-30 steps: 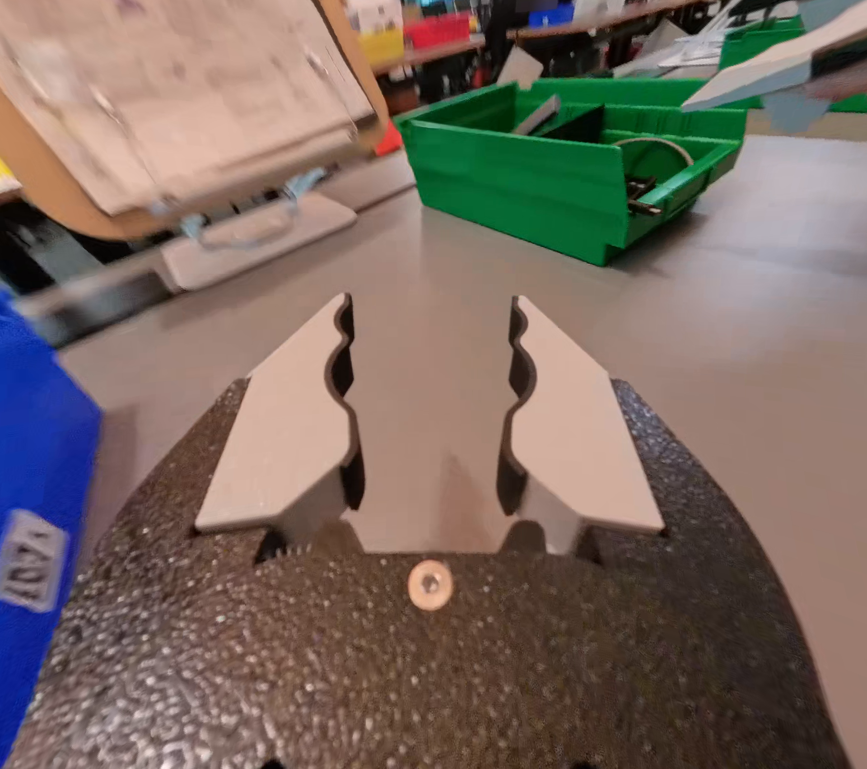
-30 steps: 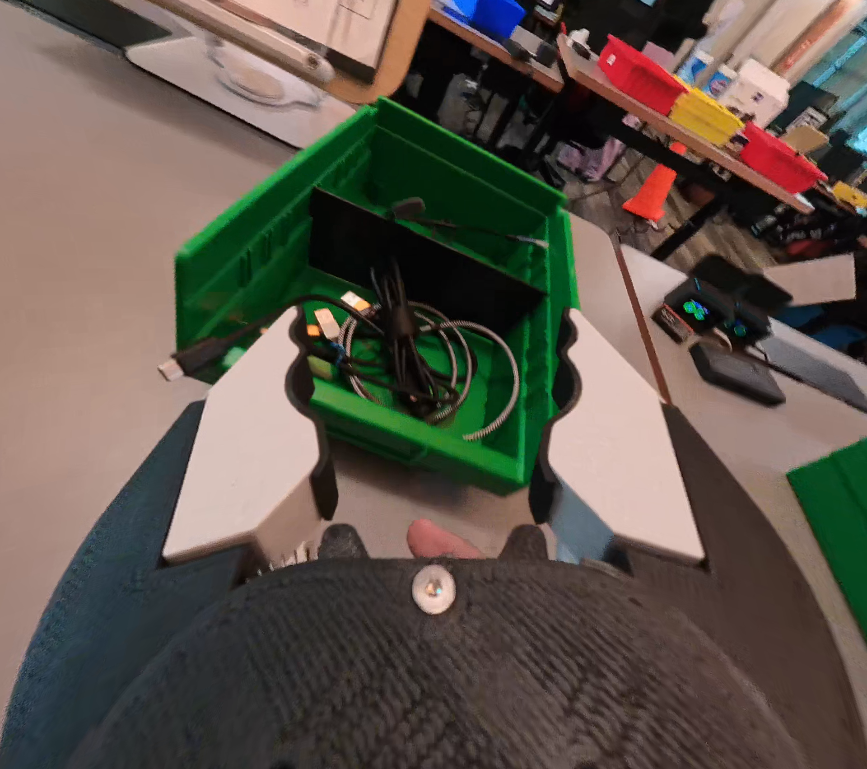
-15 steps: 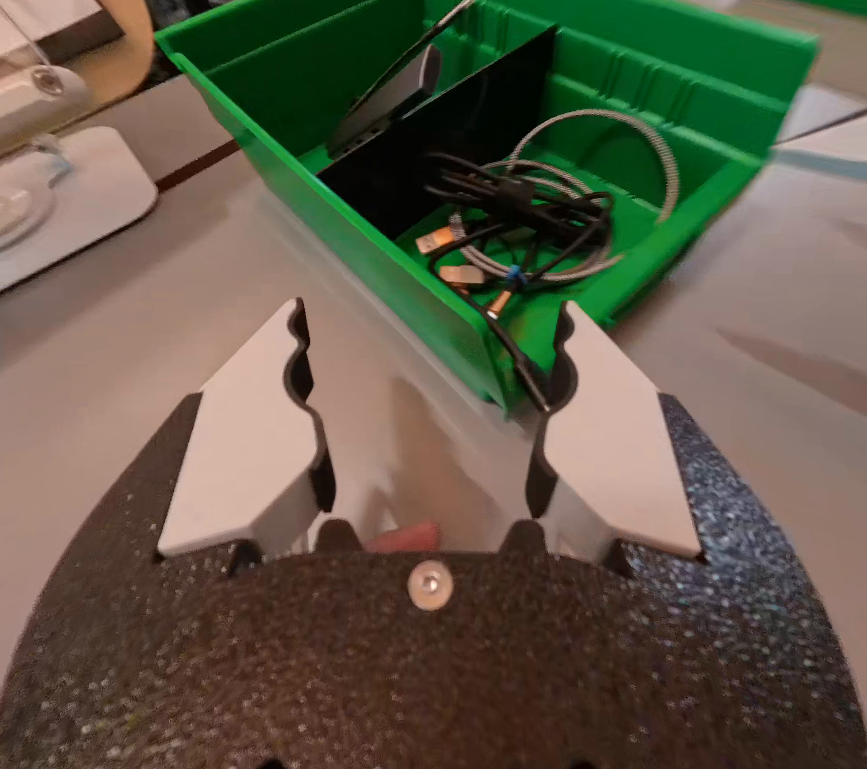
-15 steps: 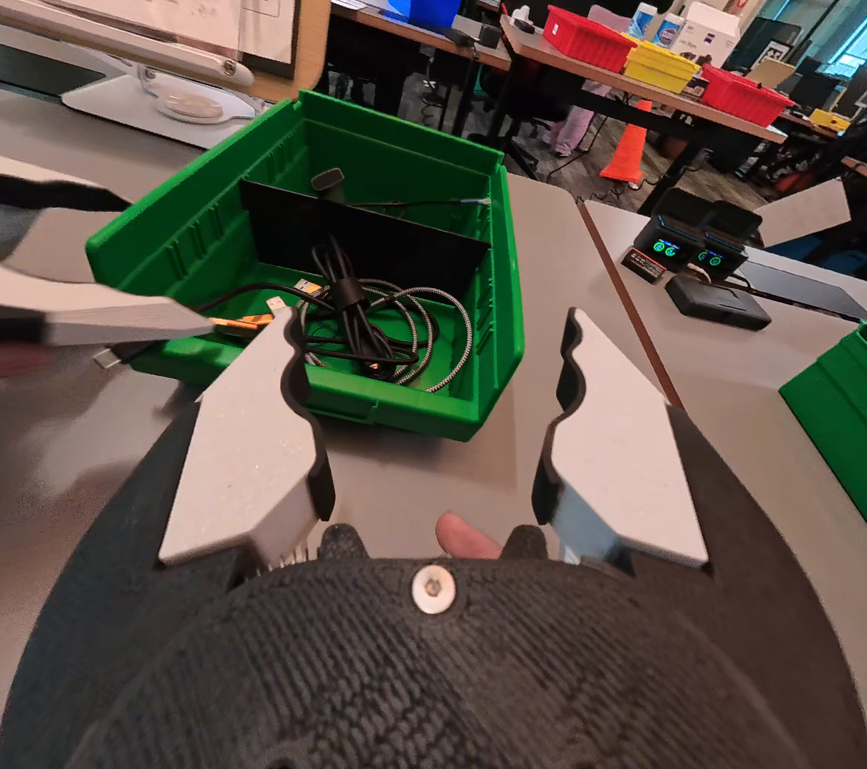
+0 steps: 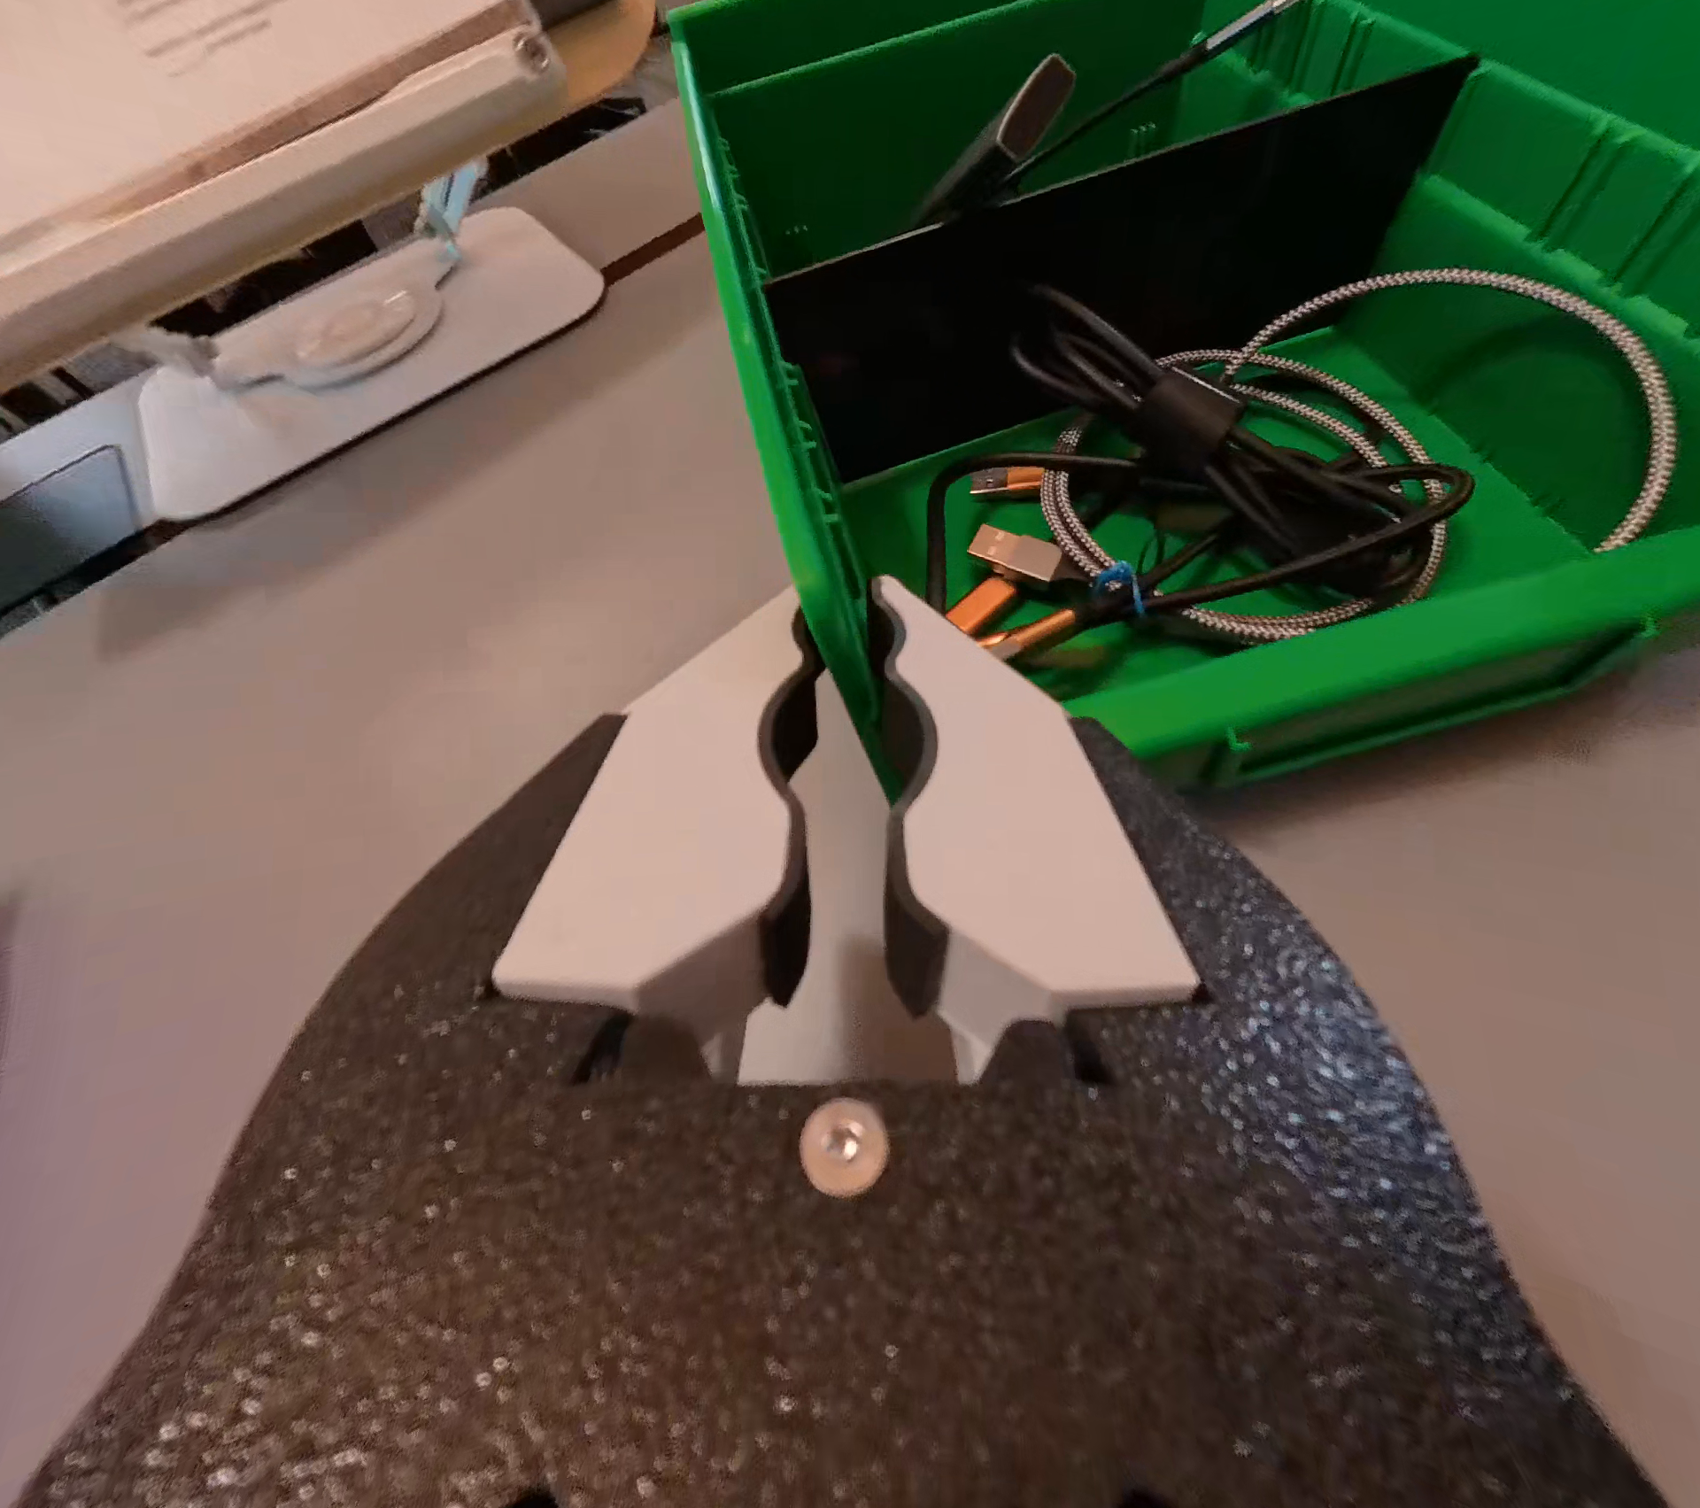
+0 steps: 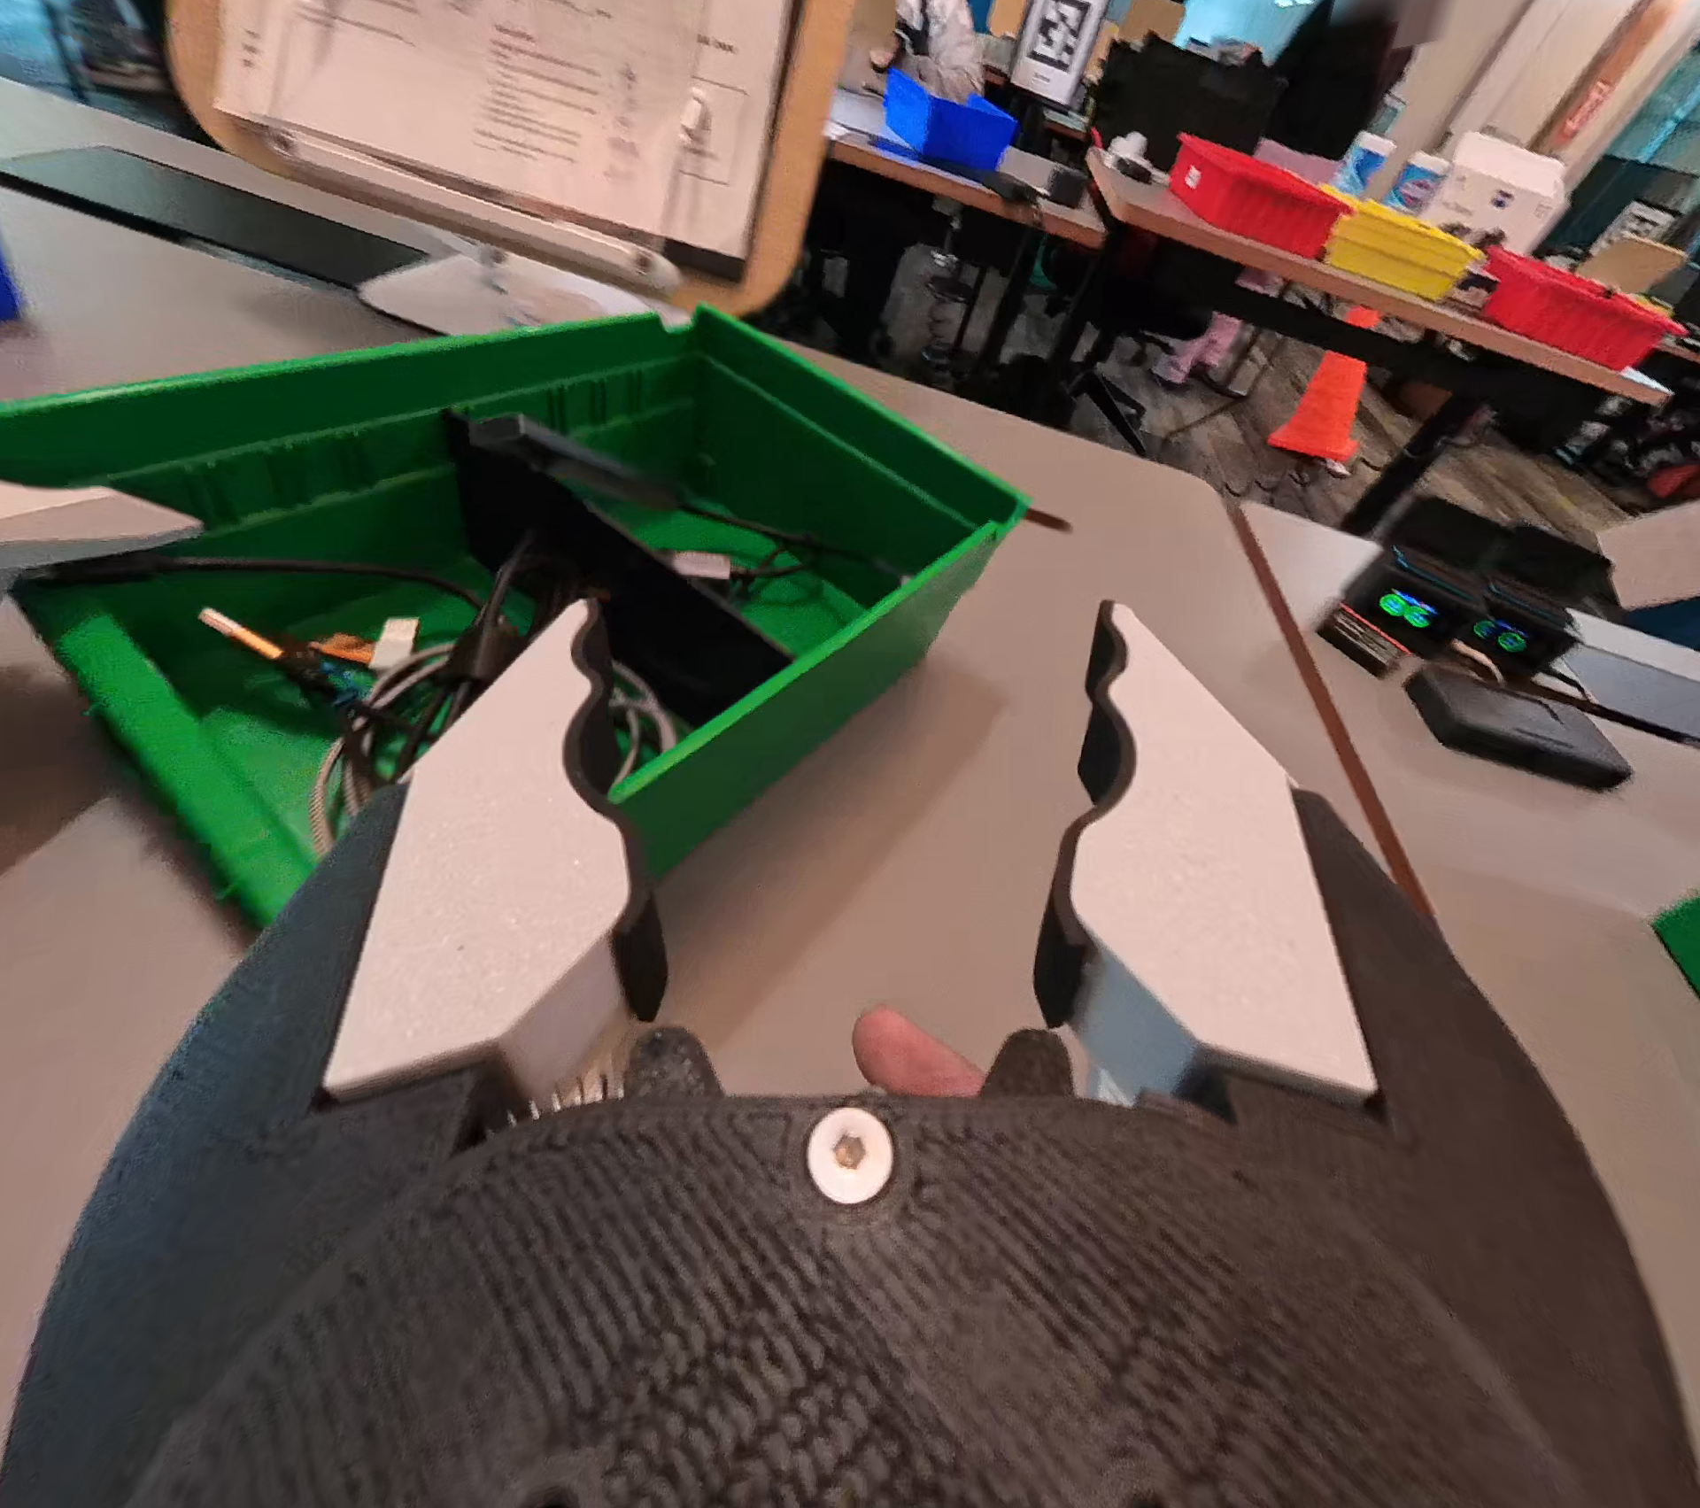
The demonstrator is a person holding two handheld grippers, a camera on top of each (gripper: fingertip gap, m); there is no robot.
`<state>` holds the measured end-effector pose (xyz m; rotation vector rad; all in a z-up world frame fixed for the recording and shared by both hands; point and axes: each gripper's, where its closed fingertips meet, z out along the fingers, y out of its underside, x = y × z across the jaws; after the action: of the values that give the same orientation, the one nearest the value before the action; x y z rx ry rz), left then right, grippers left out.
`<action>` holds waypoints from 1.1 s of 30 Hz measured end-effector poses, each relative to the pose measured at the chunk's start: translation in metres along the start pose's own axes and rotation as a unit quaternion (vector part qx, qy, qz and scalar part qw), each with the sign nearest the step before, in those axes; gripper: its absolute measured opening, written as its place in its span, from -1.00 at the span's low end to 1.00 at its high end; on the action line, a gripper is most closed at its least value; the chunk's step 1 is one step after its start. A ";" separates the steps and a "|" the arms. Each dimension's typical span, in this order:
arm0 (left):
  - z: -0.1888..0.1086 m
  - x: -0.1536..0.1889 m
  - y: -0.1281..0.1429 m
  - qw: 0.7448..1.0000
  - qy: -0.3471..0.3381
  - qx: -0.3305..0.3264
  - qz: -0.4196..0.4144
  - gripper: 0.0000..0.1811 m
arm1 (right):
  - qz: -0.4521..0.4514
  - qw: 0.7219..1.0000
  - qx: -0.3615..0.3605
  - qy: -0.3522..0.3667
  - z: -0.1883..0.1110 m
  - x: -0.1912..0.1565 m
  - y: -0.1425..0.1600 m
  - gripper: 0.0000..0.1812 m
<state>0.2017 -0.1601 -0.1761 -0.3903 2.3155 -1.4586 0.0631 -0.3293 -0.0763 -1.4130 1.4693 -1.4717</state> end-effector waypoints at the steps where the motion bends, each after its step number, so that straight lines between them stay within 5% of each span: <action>1: -0.017 -0.005 0.008 1.000 0.003 0.000 0.005 -0.95 | -0.002 1.000 0.009 -0.017 -0.001 -0.013 -0.008 0.14; 5: -0.091 -0.022 0.043 1.000 0.006 -0.004 0.025 -0.94 | 0.005 0.990 0.050 -0.130 -0.007 -0.094 -0.048 0.12; 9: -0.159 -0.038 0.075 0.999 -0.015 0.000 0.034 -0.94 | 0.043 0.944 0.032 -0.326 -0.014 -0.205 -0.084 0.13; 16: -0.212 -0.058 0.097 0.997 -0.067 0.029 0.027 -0.95 | 0.189 0.900 -0.026 -0.391 0.074 -0.331 -0.171 0.21; 24: -0.214 -0.058 0.098 0.995 -0.078 0.035 0.043 -0.94 | 0.172 0.923 -0.215 -0.268 0.186 -0.417 -0.114 0.17; 29: -0.214 -0.058 0.098 0.996 -0.072 0.035 0.039 -0.94 | 0.152 0.915 -0.271 -0.259 0.202 -0.455 -0.083 0.10; 31: -0.214 -0.059 0.098 0.996 -0.072 0.035 0.040 -0.94 | 0.160 0.915 -0.270 -0.253 0.208 -0.467 -0.078 0.23; 33: -0.213 -0.059 0.098 0.996 -0.071 0.036 0.043 -0.93 | 0.165 0.901 -0.287 -0.282 0.208 -0.486 -0.069 -0.05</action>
<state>0.1546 0.0772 -0.1710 -0.3578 2.1348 -1.4214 0.3906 0.0794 -0.1731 -1.6264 1.6950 -0.3601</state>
